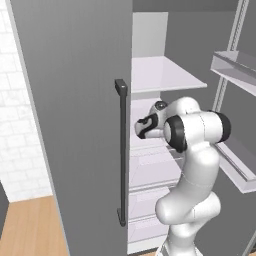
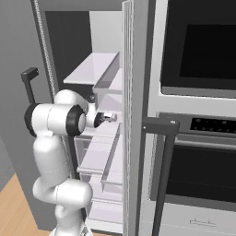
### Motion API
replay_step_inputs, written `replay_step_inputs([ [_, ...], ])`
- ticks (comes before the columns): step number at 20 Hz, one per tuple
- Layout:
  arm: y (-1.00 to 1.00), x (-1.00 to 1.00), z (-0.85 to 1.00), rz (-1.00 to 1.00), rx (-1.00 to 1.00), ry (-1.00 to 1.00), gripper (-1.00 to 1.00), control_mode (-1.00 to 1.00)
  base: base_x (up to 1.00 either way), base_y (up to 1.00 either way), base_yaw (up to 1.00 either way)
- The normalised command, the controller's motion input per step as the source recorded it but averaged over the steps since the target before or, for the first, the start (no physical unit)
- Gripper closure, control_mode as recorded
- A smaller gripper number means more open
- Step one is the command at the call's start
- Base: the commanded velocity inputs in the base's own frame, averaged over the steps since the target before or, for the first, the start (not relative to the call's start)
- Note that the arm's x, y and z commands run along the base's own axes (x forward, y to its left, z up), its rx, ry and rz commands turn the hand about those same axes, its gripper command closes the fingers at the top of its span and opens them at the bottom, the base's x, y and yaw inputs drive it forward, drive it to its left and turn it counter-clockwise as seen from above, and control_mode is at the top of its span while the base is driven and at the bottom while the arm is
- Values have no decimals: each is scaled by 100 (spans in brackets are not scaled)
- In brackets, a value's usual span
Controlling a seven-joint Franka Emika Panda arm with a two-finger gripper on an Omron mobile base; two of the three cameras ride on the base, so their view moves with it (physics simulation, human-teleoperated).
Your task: Place one squash and one fish in each tupperware on the nearby counter, to pack two identical lunches.
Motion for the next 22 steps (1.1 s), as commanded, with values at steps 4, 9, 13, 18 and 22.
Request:
replay_step_inputs([
  [4, 0, 77, -7, -2, 0, 2, -100, -100, 0, 0, 0],
  [9, 0, 61, -32, -1, 0, 9, -100, -100, 0, 0, 0],
  [13, 0, 23, -57, -4, 0, 14, 100, -100, 0, 0, 0],
  [18, 0, -26, -88, -7, -4, 11, 100, -100, 0, 0, 0],
  [22, -8, -89, -78, -7, -3, -1, 100, -100, 0, 0, 0],
])
